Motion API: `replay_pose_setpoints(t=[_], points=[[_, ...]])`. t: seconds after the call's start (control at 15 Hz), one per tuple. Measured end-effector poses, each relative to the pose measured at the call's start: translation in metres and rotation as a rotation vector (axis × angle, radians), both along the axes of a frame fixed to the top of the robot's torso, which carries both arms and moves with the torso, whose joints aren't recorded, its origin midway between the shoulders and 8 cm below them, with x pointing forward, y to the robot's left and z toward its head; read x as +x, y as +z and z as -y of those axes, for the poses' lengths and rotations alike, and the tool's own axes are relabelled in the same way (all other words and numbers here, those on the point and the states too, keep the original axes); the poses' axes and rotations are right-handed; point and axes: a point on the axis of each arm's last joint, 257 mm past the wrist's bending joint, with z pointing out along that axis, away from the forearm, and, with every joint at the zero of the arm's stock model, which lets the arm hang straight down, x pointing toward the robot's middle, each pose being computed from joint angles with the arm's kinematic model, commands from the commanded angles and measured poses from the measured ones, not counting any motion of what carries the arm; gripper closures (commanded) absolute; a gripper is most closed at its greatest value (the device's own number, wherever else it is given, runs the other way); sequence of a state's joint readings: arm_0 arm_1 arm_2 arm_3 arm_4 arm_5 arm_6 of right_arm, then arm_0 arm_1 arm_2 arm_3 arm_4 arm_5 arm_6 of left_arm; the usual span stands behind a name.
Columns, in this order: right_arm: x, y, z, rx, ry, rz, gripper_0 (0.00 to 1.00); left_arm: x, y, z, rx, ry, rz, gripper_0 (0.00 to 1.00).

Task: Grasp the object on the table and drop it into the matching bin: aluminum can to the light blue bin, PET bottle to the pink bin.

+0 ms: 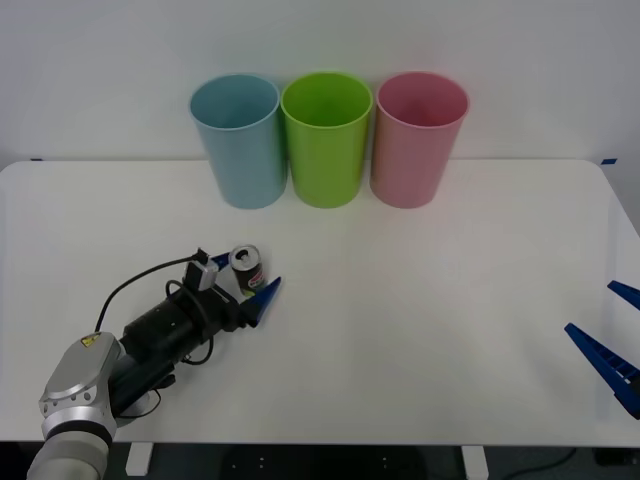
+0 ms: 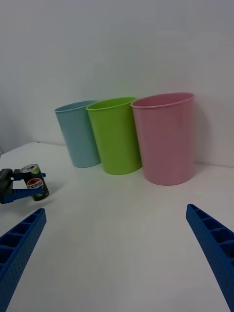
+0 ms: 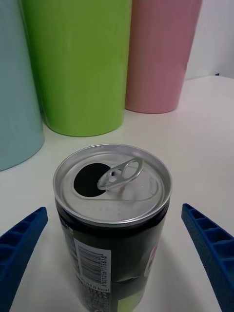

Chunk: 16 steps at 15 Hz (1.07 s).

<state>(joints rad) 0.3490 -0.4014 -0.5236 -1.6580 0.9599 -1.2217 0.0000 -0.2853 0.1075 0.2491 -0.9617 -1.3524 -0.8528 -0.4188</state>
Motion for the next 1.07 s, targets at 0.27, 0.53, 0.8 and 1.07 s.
replay_pose_setpoints(t=[0.27,0.53,0.8,1.07], points=[[0.0,0.0,0.0,0.0,0.0,0.0,0.0,0.0,0.0,0.0,0.004,-0.001,0.002,1.0],[0.0,0.0,0.0,0.0,0.0,0.0,0.0,0.0,0.001,0.001,-0.005,0.0,-0.002,1.0],[0.0,0.0,0.0,0.0,0.0,0.0,0.0,0.003,0.006,-0.001,-0.029,0.007,-0.002,1.0],[0.0,0.0,0.0,0.0,0.0,0.0,0.0,0.007,0.015,-0.024,-0.049,0.037,0.008,1.0]])
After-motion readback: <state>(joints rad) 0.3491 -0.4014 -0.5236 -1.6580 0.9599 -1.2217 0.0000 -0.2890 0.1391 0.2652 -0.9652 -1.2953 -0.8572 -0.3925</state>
